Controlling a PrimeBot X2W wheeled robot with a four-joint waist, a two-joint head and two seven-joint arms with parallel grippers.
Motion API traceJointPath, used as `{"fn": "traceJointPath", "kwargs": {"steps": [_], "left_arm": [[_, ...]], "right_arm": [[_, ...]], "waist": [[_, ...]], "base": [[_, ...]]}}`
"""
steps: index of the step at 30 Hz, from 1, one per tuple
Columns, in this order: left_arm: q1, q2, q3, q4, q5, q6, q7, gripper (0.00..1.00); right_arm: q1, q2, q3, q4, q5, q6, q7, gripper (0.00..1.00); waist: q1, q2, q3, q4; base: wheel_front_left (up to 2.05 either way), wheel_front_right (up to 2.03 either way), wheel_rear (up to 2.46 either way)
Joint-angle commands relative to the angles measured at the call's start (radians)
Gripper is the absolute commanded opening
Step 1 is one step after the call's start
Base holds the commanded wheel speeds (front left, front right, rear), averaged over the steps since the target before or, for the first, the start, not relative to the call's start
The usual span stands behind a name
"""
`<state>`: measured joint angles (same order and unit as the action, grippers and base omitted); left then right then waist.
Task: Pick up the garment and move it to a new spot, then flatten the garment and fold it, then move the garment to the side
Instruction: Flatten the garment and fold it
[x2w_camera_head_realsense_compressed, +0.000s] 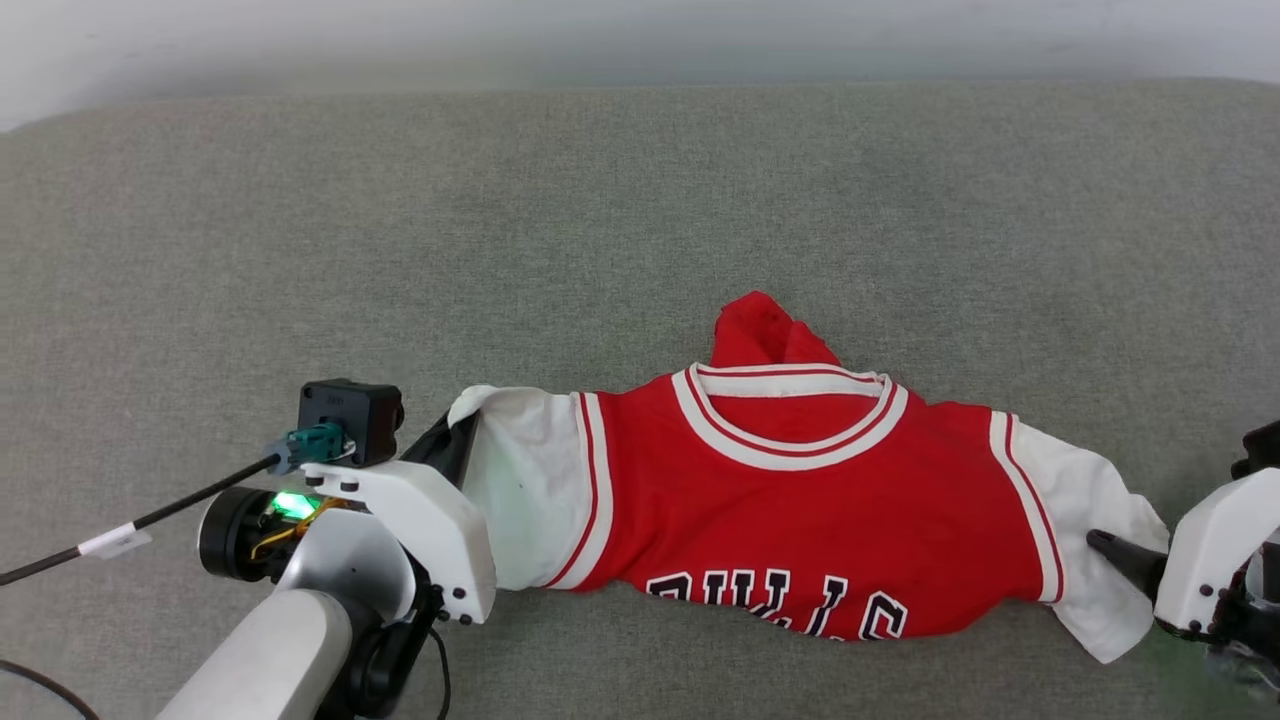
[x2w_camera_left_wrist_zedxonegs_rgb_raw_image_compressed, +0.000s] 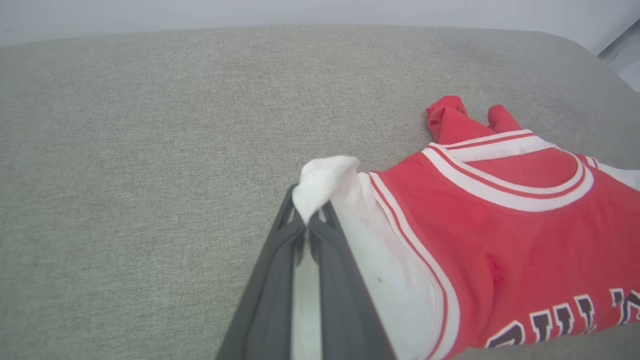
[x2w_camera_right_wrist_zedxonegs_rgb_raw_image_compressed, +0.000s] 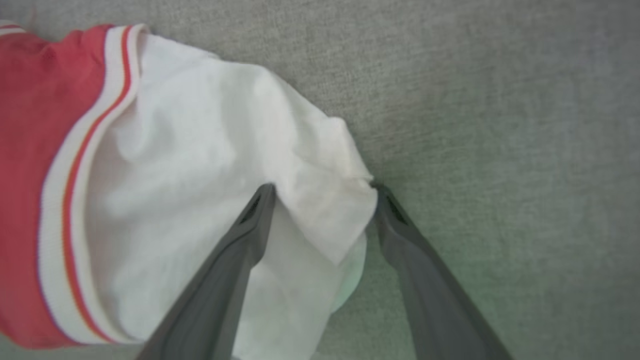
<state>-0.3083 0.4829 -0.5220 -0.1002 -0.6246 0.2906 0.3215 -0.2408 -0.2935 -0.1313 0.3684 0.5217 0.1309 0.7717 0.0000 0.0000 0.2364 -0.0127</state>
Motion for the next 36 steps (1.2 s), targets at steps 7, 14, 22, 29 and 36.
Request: {"fn": "traceJointPath", "kwargs": {"steps": [7, 14, 22, 29, 36], "left_arm": [[0.016, 0.005, 0.014, 0.01, -0.008, 0.008, -0.023, 0.0], [-0.01, 0.039, 0.089, 0.001, 0.015, 0.034, -0.105, 0.0], [-0.125, 0.058, 0.152, 0.036, 0.043, 0.025, -0.192, 0.0], [-0.345, 0.035, 0.175, 0.171, 0.058, -0.028, -0.252, 0.0], [-0.653, 0.001, 0.188, 0.319, 0.076, -0.091, -0.306, 0.0]], "right_arm": [[-0.004, 0.01, 0.044, 0.022, 0.018, 0.0, -0.004, 0.0], [-0.065, -0.017, 0.02, -0.142, -0.075, 0.0, -0.125, 0.0], [-0.166, 0.003, 0.003, -0.253, -0.136, 0.0, -0.222, 0.0], [-0.365, 0.0, 0.024, -0.23, -0.136, 0.0, -0.303, 0.0], [-0.634, -0.033, 0.058, -0.164, -0.097, 0.0, -0.358, 0.0]], "waist": [[0.0, 0.0, -0.027, 0.002], [0.0, 0.0, -0.1, -0.029], [0.0, 0.0, -0.163, -0.043], [0.0, 0.0, -0.151, -0.049], [0.0, 0.0, -0.026, -0.05]], "base": [[0.0, 0.0, 0.0], [0.0, 0.0, 0.0], [0.0, 0.0, 0.0], [0.0, 0.0, 0.0], [0.0, 0.0, 0.0]]}}
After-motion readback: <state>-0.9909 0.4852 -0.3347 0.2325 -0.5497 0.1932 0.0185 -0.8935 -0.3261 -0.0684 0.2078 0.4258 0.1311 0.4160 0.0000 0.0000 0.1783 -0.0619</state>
